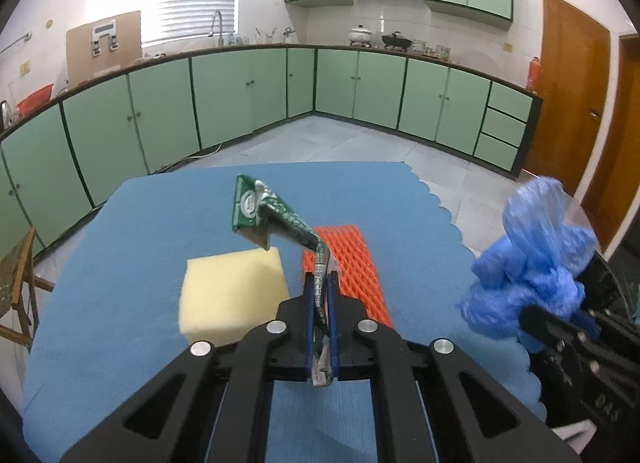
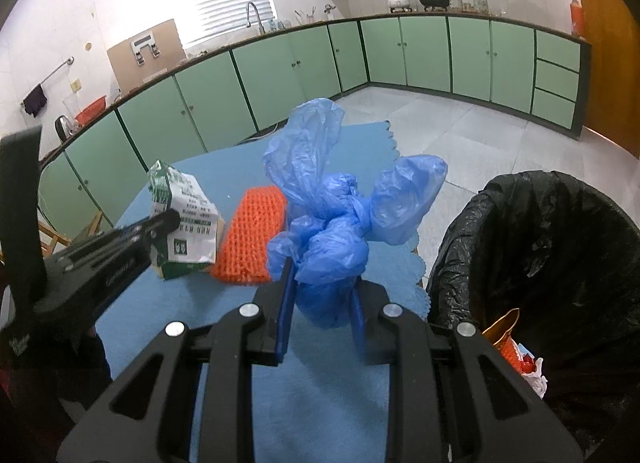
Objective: Collect trash
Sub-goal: 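Grasp the green milk carton with the left tool while the right tool holds the gloves, then carry the carton and gloves over the bin and open both tools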
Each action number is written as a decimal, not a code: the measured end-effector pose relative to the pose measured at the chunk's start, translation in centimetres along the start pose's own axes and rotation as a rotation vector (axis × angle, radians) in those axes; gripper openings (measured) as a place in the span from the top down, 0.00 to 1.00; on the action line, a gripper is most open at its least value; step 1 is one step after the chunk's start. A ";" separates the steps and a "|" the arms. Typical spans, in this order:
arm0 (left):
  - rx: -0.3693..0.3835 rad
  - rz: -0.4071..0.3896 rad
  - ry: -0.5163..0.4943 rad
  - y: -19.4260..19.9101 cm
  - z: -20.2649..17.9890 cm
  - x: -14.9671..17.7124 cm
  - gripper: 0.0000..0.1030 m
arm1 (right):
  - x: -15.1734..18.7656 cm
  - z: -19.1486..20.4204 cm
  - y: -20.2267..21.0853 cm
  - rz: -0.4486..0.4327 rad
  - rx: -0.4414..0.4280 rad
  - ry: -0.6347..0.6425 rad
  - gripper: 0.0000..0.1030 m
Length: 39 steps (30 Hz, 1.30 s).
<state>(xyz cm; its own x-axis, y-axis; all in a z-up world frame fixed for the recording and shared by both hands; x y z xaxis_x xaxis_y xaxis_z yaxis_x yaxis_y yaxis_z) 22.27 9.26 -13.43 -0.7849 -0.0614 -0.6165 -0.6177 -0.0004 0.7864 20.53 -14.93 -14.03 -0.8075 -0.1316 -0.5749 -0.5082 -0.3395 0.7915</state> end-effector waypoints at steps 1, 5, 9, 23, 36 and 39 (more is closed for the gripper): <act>0.006 -0.001 -0.004 0.5 0.0 0.2 0.94 | 0.0 0.1 0.4 -0.007 -0.001 0.002 0.77; 0.019 -0.004 -0.025 2.2 -0.1 0.5 0.94 | 0.3 0.5 1.9 -0.028 -0.005 0.006 0.77; 0.032 -0.013 -0.043 3.9 -0.1 0.7 0.94 | 0.4 1.1 3.5 -0.040 0.003 0.012 0.77; 0.078 -0.040 -0.096 8.3 -1.3 3.2 0.94 | 2.5 1.9 8.6 -0.092 0.014 -0.004 0.77; 0.110 -0.076 -0.130 11.5 -2.9 4.2 0.94 | 3.8 1.2 11.9 -0.132 0.036 -0.020 0.77; 0.122 -0.084 -0.140 12.3 -3.5 4.4 0.94 | 4.1 1.1 12.7 -0.145 0.044 -0.022 0.77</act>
<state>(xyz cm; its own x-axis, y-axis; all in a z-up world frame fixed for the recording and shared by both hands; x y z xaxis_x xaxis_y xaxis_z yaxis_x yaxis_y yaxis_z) 11.38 5.47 -6.35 -0.7245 0.0731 -0.6854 -0.6756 0.1220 0.7271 10.40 -18.76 -6.09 -0.7306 -0.0633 -0.6798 -0.6324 -0.3127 0.7088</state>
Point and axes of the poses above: each gripper's, at about its wrist camera, not at the fingertips, and y roughly against the way its jaws point, z to its left, x to its underside, the point moved 2 cm from there along -y, roughly the way its jaws point, and after that the axes turned 13 degrees about z, right-handed, at the moved point
